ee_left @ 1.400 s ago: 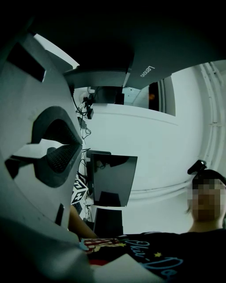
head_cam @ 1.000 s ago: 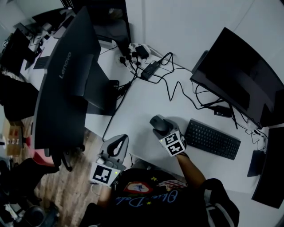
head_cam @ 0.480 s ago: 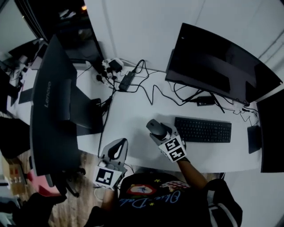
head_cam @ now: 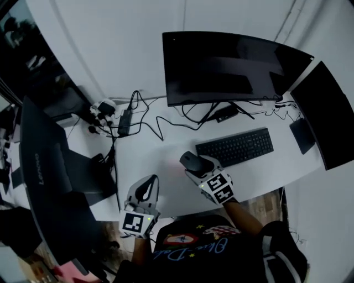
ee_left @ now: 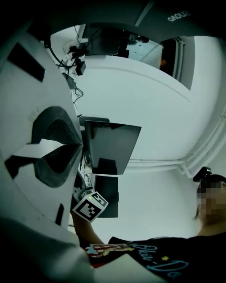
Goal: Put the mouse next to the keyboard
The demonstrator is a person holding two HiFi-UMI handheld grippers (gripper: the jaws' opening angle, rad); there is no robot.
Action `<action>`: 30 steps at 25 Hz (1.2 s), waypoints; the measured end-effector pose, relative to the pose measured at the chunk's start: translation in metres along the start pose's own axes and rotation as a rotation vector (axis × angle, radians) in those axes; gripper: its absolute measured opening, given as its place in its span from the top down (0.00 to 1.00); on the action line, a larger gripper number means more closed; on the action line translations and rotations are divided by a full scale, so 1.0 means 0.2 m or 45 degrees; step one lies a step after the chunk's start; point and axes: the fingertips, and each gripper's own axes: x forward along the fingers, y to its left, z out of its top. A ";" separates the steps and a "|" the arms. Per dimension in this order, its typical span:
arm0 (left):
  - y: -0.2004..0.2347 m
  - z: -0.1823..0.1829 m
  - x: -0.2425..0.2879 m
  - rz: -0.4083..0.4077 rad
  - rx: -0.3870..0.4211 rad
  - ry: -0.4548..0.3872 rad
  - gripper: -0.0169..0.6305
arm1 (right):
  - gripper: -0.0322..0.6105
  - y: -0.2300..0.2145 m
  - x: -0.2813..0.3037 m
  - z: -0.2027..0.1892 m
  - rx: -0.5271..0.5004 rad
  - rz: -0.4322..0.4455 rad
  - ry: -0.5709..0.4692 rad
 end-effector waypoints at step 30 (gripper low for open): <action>-0.72 -0.01 0.54 -0.164 0.059 0.076 0.97 | 0.51 -0.71 -0.65 -0.22 0.137 -0.197 -0.147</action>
